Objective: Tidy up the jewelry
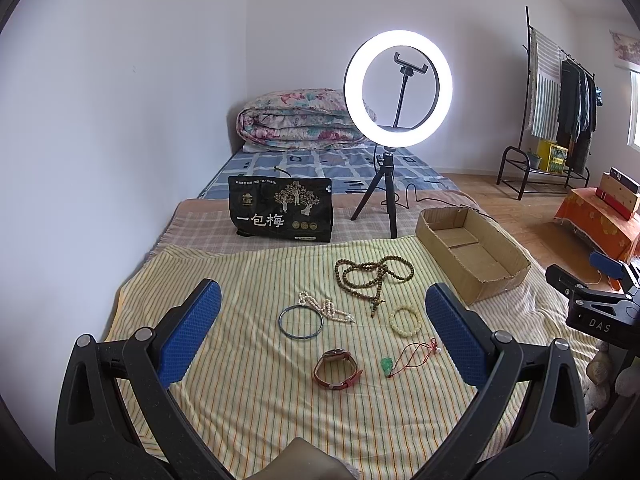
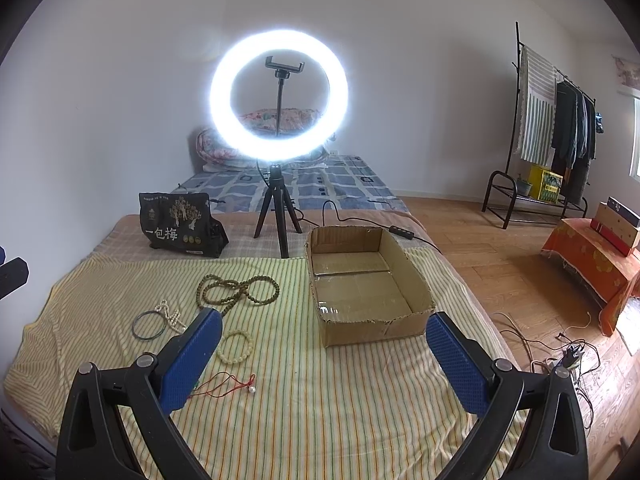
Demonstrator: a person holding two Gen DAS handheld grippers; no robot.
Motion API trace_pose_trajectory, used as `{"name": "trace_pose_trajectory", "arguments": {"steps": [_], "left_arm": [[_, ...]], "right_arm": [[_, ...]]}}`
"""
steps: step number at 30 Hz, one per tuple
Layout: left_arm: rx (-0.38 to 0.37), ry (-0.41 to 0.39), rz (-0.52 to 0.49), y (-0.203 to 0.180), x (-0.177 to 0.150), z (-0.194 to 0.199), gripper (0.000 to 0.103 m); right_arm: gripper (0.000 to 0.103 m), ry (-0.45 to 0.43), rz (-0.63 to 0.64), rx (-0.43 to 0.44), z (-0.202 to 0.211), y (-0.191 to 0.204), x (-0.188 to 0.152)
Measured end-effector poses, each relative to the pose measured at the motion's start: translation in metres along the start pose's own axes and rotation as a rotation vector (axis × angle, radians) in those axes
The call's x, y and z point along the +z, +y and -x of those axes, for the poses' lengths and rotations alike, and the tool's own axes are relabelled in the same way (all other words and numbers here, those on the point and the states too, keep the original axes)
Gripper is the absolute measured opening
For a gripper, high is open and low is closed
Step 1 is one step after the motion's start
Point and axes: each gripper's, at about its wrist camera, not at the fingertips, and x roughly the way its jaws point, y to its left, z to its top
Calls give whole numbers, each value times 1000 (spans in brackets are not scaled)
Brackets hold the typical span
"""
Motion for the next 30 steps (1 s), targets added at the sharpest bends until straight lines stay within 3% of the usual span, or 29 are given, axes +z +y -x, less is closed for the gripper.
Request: {"name": "trace_pose_trajectory", "arguments": {"steps": [20,30], "left_arm": [[15,16,-1,5,-6,-6,103],[89,77,49,45,-11,-26,103]], "right_arm": [[103,28,6,3,-5,1,-4],[103,89,28,20,-23,0,-10]]}}
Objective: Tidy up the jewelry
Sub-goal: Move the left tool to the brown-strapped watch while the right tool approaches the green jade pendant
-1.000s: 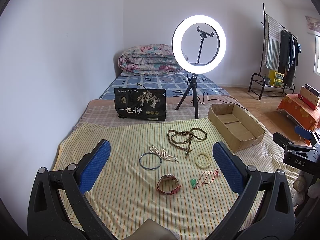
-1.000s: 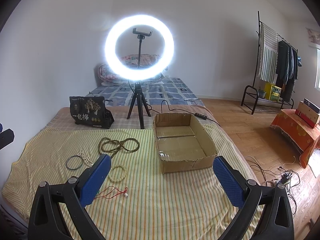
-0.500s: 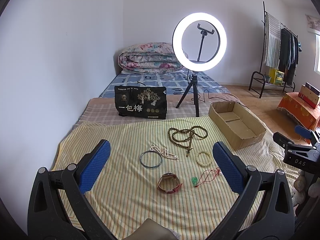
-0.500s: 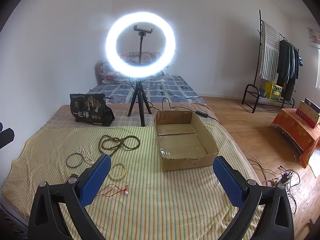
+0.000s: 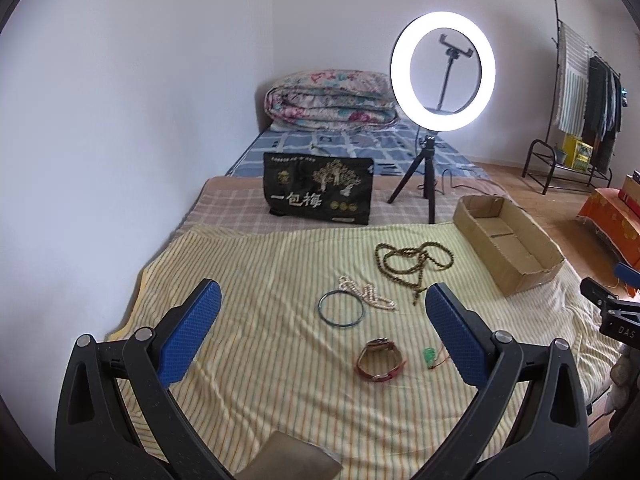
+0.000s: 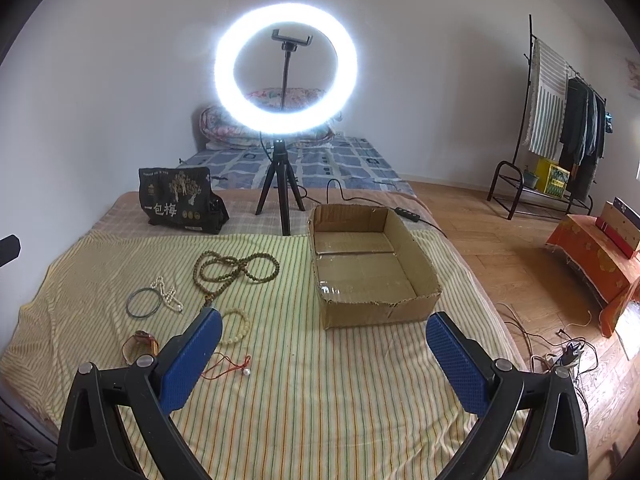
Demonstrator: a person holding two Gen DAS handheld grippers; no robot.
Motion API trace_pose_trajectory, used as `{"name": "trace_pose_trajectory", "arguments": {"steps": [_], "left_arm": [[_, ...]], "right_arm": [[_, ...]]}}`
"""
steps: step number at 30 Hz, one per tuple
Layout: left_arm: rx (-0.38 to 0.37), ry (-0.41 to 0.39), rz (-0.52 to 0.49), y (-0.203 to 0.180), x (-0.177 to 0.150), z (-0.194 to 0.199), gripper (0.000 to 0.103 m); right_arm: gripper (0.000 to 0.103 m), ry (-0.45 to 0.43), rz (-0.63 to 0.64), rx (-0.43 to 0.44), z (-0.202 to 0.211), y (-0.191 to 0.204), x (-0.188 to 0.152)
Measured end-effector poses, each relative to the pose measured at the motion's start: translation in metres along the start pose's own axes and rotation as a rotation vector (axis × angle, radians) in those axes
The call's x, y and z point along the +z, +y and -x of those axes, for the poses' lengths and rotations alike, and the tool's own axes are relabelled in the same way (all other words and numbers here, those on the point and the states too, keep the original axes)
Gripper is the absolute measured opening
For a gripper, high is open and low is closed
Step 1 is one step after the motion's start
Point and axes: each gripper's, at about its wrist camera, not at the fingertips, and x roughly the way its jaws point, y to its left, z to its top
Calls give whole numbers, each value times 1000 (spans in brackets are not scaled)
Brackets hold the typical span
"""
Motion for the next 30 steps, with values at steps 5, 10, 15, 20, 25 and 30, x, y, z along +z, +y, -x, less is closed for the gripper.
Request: {"name": "trace_pose_trajectory", "arguments": {"steps": [5,10,15,20,25,30], "left_arm": [[-15,70,-10,5,-7,-17,103],[-34,133,-30,0,-15,-32,98],[-58,221,-29,-5,-23,-54,90],[-78,286,-37,-11,-30,-71,89],[-104,390,-40,-19,-43,-96,89],[-94,428,-65,-23,-52,-112,89]], "right_arm": [[103,46,-4,36,-15,0,-2],[103,82,24,72,-31,6,-3],[103,149,55,149,-56,13,-12],[100,234,98,179,-79,19,-24],[87,333,108,223,-105,24,-37],[78,398,104,266,-123,30,-45]]}}
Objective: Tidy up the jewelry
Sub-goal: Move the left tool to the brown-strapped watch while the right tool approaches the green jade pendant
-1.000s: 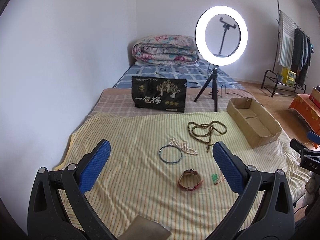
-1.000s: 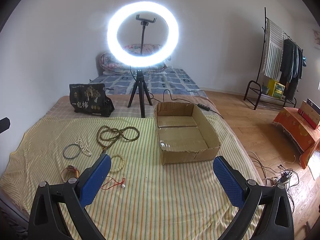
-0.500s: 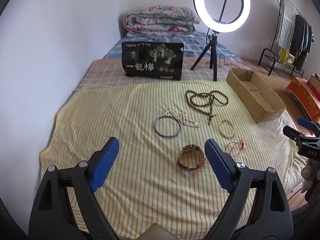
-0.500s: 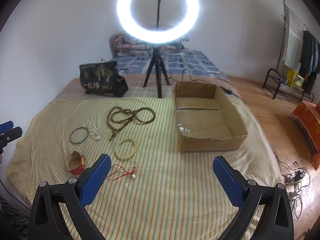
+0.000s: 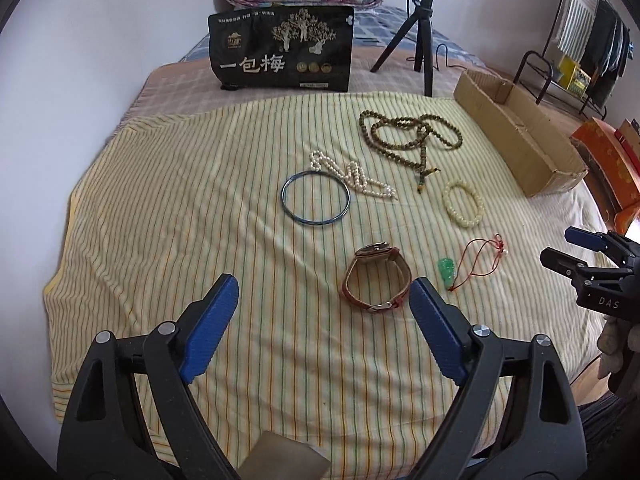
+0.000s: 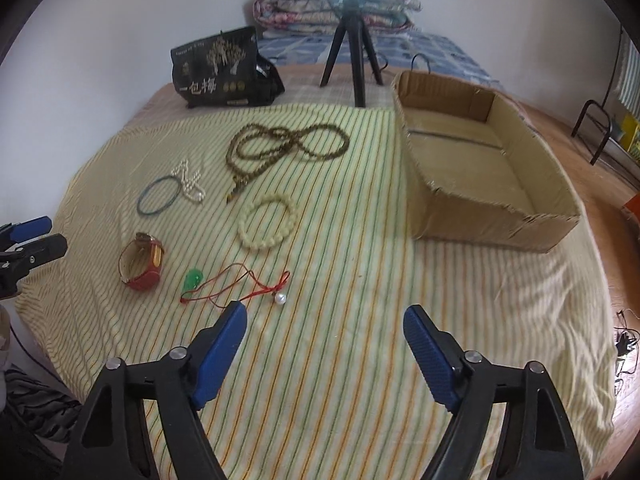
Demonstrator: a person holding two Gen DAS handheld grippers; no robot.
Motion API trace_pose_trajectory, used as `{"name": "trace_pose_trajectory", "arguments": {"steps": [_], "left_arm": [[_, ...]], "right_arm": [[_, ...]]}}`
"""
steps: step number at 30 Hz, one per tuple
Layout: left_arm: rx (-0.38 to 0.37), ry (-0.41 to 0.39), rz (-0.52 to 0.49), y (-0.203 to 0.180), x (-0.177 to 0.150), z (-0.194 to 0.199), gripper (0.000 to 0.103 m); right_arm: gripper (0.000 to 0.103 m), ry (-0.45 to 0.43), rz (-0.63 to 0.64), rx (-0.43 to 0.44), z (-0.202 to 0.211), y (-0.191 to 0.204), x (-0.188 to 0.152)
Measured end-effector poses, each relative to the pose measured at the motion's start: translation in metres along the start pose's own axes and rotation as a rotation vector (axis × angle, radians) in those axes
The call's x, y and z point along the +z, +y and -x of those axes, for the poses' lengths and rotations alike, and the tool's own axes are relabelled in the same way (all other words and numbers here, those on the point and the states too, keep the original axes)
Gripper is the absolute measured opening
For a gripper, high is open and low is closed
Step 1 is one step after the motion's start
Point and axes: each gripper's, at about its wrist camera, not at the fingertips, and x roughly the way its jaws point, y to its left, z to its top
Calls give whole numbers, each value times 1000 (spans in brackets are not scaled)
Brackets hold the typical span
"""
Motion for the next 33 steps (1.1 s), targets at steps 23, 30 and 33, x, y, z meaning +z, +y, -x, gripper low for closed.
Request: {"name": "trace_pose_trajectory", "arguments": {"steps": [23,30,33], "left_arm": [[-106,170,88,9,5,-64,47],[-124,205,105,10,5,-79,41],[-131,219,114,11,6,-85,40]], "right_arm": [[40,107,103,260,-45,80,7],[39,127,126,242,-54,97,11],[38,126,116,231,-58,97,14]]}}
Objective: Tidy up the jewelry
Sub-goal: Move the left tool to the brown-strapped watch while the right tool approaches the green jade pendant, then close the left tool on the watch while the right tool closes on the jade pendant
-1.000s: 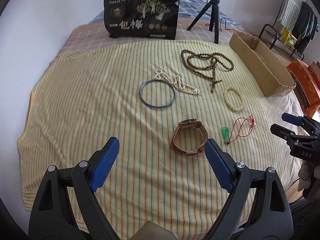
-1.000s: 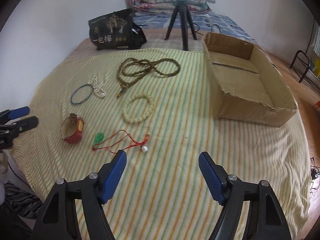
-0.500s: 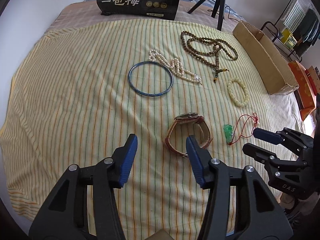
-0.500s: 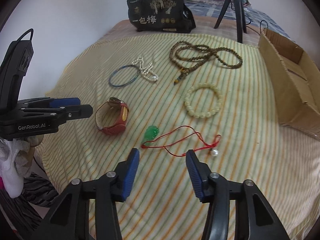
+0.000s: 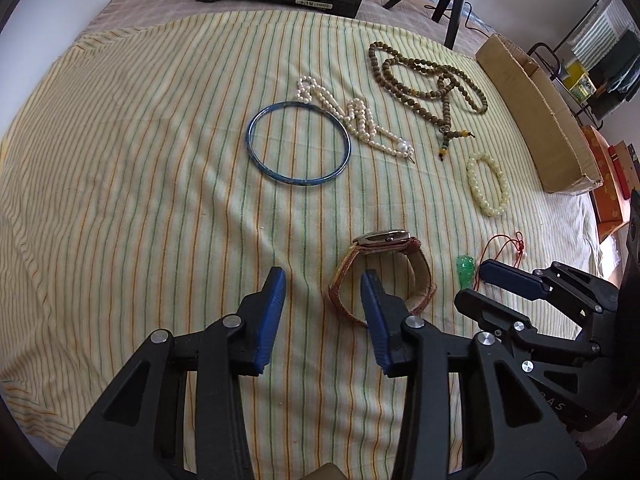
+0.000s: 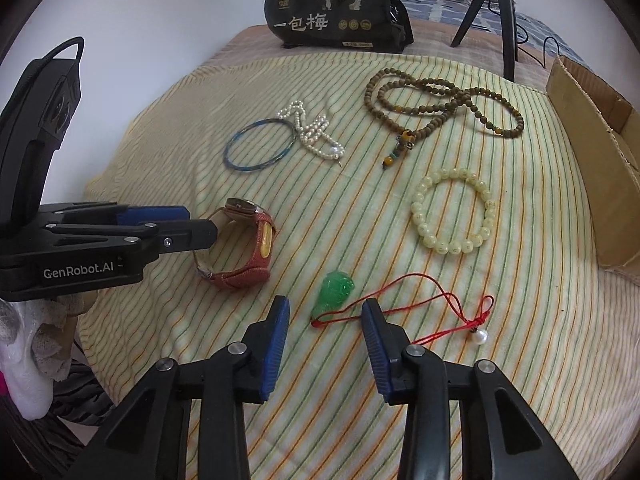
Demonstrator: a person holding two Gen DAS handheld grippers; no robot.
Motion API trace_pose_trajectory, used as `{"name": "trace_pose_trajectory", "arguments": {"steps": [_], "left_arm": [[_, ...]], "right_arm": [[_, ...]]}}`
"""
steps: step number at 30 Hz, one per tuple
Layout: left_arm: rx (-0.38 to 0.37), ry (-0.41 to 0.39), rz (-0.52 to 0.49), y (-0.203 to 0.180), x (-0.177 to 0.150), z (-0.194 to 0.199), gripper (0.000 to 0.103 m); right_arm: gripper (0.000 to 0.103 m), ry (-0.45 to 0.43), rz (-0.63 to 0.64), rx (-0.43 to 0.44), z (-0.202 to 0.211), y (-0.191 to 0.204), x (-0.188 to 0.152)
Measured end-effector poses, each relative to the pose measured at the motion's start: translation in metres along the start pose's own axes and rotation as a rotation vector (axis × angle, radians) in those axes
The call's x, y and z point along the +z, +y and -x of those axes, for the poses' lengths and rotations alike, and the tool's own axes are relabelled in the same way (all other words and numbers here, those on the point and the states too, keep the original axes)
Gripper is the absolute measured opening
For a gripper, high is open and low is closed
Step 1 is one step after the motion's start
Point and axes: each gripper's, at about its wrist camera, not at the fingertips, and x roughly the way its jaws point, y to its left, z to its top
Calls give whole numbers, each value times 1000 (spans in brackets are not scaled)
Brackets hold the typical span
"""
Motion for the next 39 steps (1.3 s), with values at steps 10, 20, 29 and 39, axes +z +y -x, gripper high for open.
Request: {"name": "trace_pose_trajectory", "arguments": {"steps": [10,20,29,39], "left_arm": [[3,24,5,7,5,-12,30],[9,13,-16,3,6,-11,8],[20,-27,-24,-2,9,-4,5],[23,-103,-12,-5,16,20,5]], "right_arm": [[35,10,93,-108,-14,18,3],[14,10,146,-153,-12,21,0],[14,-20,109,-112,0,13,1],[14,-130,69,-101,44,0,11]]}}
